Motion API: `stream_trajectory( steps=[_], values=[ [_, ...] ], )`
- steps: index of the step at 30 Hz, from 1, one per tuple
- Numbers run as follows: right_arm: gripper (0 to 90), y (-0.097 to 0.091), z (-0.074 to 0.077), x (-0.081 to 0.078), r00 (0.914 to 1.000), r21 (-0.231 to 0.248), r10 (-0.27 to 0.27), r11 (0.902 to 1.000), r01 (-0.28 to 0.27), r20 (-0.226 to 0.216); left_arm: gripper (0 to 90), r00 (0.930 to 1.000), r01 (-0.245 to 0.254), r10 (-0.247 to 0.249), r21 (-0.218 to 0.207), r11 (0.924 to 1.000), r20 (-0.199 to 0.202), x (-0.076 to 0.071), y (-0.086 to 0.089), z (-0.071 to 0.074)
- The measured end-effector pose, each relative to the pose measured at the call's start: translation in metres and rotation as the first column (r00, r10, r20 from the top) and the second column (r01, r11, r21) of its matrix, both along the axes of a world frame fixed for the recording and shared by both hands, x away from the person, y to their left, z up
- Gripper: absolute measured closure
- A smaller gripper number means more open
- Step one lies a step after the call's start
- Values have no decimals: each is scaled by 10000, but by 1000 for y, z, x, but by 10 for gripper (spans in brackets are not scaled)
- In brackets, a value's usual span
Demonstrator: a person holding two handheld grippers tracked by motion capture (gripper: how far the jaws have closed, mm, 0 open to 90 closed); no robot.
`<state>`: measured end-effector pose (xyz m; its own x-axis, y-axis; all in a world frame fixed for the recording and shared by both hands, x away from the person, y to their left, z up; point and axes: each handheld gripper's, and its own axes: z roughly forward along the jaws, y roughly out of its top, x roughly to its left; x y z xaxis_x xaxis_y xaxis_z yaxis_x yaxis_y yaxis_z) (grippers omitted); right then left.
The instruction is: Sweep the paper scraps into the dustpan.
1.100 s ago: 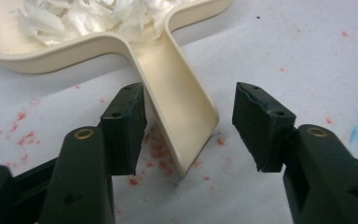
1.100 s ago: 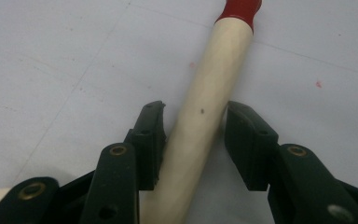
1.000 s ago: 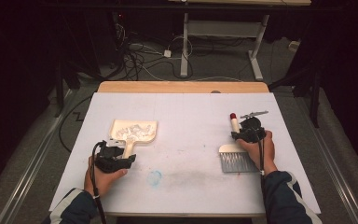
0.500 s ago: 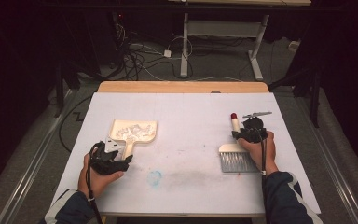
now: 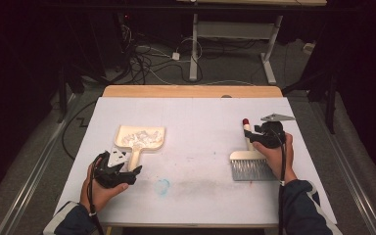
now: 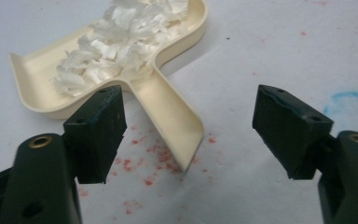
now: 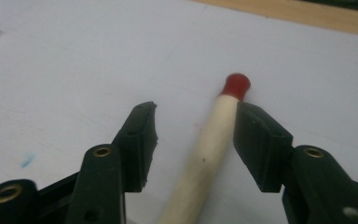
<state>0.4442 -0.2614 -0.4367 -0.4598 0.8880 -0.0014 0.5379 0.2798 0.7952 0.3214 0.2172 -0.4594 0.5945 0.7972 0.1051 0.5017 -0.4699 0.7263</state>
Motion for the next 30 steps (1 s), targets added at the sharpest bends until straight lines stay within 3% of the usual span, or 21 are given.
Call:
stream_trajectory(
  steps=[4, 12, 20, 30],
  values=[
    [435, 2, 6, -4, 9984, 95, 330, 9994, -335, 470, 234, 9998, 210, -210, 44, 9998, 70, -4, -1, 0],
    [355, 5, 15, -11, 9922, 125, 481, 9987, -498, 1152, 216, 9986, 444, -444, 17, 9990, 295, -8, -2, 1],
    [292, 9, 19, -16, 9890, 88, 547, 9984, -565, 1372, 192, 9963, 709, -719, 224, 9972, 479, -11, -6, 0],
    [241, 18, 27, -23, 9784, -33, 962, 9953, -972, 1832, 192, 9929, 1038, -1055, 322, 9941, 542, -9, -9, -3]
  ],
)
